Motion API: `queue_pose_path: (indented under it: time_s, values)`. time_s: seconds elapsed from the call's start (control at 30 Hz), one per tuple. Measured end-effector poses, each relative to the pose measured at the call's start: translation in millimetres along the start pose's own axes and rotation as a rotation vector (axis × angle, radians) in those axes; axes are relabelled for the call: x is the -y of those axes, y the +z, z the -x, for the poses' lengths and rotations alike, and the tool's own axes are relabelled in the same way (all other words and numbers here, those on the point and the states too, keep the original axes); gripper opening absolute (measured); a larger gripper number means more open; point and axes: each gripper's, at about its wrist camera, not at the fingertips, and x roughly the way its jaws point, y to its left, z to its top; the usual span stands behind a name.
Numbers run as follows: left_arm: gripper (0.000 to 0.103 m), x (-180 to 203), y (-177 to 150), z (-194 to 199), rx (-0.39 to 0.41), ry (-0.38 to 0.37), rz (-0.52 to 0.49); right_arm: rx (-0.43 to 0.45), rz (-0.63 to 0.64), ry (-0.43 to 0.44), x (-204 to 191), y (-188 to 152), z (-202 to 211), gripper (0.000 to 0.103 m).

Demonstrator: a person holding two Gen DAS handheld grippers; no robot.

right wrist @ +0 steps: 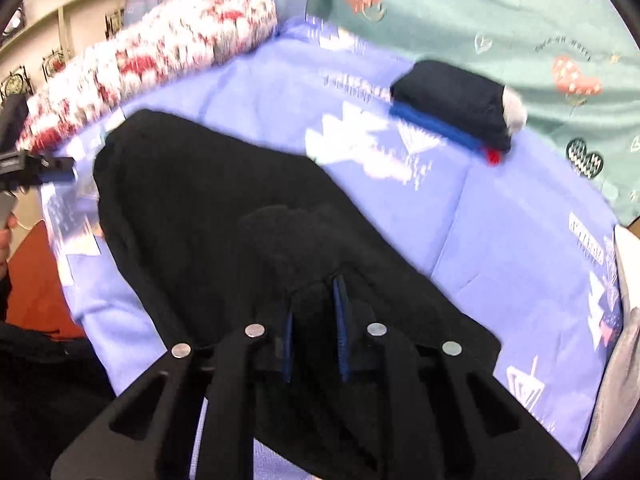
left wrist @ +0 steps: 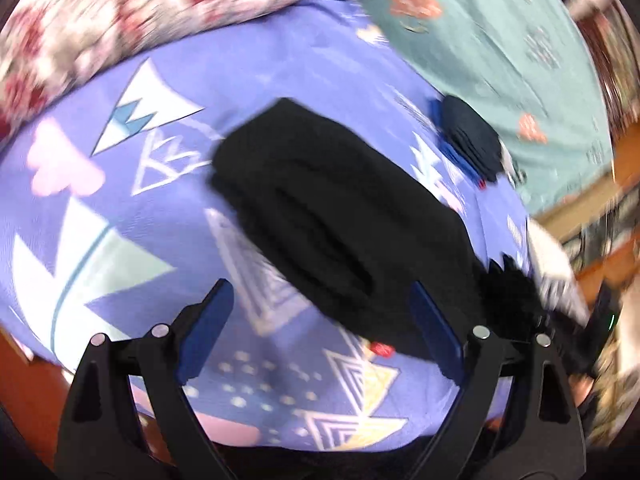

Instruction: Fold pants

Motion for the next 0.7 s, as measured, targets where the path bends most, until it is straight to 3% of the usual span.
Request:
queue_pose_path:
  time_s: [0.1,0.17,0.2,0.27,0.33,0.47,0.53,0.6,0.7]
  values:
    - [0.090,-14.3,15.2,-17.0,-0.029,-0.018,0.091,-0.099,0.055,0.040,-16.9,-9.5,-30.1,0.022]
    - [0.091,-14.5,26.0,-33.5,-0.049,-0.007,0.110,-0.136,0.061,0.056,-27.3,-21.2,-45.4,0.031]
    - [0.092,-14.8,30.1,-38.3,-0.043,-0.010,0.128,-0.121,0.048,0.064,-29.0,-23.8,-43.3,0.039]
    - [0.099,-13.1,39.1,-48.6,-0.048,-0.025,0.163,-0.052,0.011,0.099,-26.7,-24.9,-26.2,0.043]
    - [0.099,-9.3,46.8,-57.9,-0.064,-0.047,0.195,0.007,-0.015,0.118,-21.3,-25.5,-6.5,0.043]
    - [0.097,-11.2,65.0,-73.7,-0.053,-0.015,0.232,0.037,-0.068,0.135,-9.9,-30.5,2.9,0.043]
    - [0.079,-16.8,69.2,-73.8,-0.049,0.009,0.259,0.041,-0.109,0.154,-1.8,-35.5,4.0,0.043]
    - [0.045,-21.0,66.0,-75.7,-0.070,0.012,0.271,0.052,-0.147,0.173,7.7,-42.1,7.0,0.043]
    - [0.041,-14.7,56.9,-79.8,-0.101,0.006,0.253,0.073,-0.197,0.178,19.1,-51.9,13.6,0.043]
